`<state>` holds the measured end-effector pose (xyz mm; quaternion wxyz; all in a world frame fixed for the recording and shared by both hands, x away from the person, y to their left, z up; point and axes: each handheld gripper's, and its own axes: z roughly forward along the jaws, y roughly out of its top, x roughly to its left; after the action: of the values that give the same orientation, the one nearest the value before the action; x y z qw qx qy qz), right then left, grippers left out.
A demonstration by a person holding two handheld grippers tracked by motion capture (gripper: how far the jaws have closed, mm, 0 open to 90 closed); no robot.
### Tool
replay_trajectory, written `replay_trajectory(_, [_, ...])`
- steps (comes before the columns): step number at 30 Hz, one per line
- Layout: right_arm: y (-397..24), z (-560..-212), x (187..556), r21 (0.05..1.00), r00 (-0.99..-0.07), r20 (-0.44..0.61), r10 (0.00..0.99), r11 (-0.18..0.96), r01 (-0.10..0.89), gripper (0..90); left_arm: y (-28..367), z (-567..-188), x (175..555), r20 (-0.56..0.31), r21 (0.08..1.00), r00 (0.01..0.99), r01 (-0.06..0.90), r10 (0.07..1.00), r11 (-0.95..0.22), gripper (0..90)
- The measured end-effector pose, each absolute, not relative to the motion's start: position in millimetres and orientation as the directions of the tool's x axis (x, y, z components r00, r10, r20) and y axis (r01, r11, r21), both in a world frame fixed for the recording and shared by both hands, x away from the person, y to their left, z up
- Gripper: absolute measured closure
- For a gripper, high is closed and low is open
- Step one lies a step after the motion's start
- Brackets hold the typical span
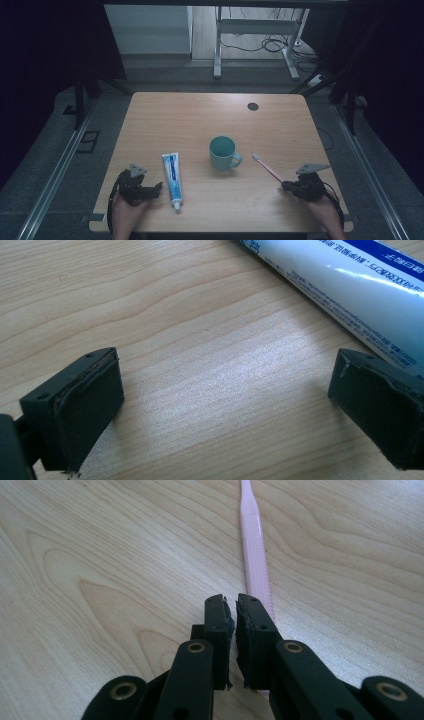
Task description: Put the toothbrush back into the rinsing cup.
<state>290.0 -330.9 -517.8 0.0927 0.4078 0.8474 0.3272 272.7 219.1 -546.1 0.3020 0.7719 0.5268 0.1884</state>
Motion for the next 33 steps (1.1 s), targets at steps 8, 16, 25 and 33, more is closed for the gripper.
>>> replay_trajectory(8, [-330.2,-507.0,290.3,0.628,-0.66,0.083,0.747,0.475,0.617,75.4,219.1,-546.1,272.7,-0.027,0.665,0.374,0.7,0.927,-0.263,1.2])
replay_trajectory(16, [-330.8,-498.5,295.5,0.6,-0.645,0.091,0.758,0.475,0.643,66.9,219.1,-546.1,272.7,-0.028,0.664,0.373,0.7,0.927,-0.262,1.2])
replay_trajectory(25, [-326.4,-493.9,305.5,0.555,-0.652,0.069,0.755,0.514,0.654,62.2,219.0,-546.2,272.5,-0.029,0.664,0.372,0.701,0.928,-0.26,1.2])
replay_trajectory(33, [-321.5,-494.1,315.6,0.503,-0.659,0.061,0.749,0.547,0.669,61.6,219.0,-546.1,272.5,-0.029,0.664,0.372,0.701,0.928,-0.26,1.2])
